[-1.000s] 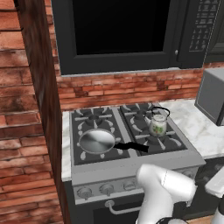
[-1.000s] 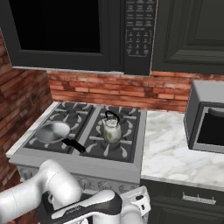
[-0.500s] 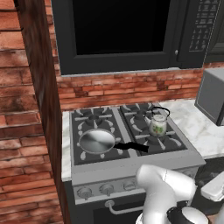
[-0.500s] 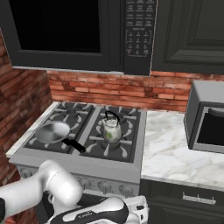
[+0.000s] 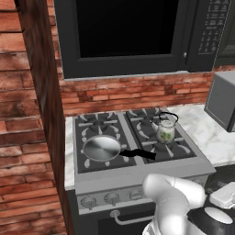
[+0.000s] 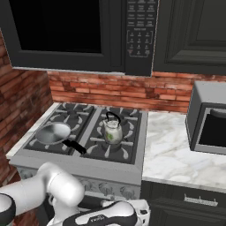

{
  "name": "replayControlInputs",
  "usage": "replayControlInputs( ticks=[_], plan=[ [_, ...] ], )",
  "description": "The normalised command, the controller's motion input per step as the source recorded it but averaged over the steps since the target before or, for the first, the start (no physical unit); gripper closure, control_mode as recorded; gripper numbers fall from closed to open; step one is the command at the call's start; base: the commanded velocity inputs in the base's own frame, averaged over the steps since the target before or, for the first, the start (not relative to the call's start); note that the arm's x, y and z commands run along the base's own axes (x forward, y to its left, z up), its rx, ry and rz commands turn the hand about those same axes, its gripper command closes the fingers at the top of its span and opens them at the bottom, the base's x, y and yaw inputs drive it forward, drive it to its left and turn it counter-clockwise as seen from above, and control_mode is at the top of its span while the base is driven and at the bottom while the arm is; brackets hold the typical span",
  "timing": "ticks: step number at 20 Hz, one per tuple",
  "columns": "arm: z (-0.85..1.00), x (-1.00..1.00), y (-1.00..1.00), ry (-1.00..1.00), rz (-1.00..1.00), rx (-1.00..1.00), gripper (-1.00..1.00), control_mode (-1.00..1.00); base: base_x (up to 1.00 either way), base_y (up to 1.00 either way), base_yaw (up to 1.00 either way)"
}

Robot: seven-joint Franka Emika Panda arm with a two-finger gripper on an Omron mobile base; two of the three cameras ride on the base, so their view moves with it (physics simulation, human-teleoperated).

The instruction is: Pick the kettle from the counter and place it on a stove burner. Then turn the burner on.

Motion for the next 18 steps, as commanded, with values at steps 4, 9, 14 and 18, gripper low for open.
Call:
replayControlInputs(
  ticks=[4, 9, 14, 18],
  plan=[
    [-0.04, 0.21, 0.00, -0.05, -0.05, 0.12, -1.00, -1.00, 0.00, 0.00, 0.00],
    [-0.22, 0.09, 0.00, -0.07, -0.08, 0.04, -1.00, -1.00, 0.00, 0.00, 0.00],
    [-0.40, 0.03, 0.00, -0.13, -0.09, 0.01, -1.00, -1.00, 0.00, 0.00, 0.00],
    [-0.30, 0.08, 0.02, -0.12, -0.10, 0.00, -1.00, -1.00, 0.00, 0.00, 0.00]
  ],
)
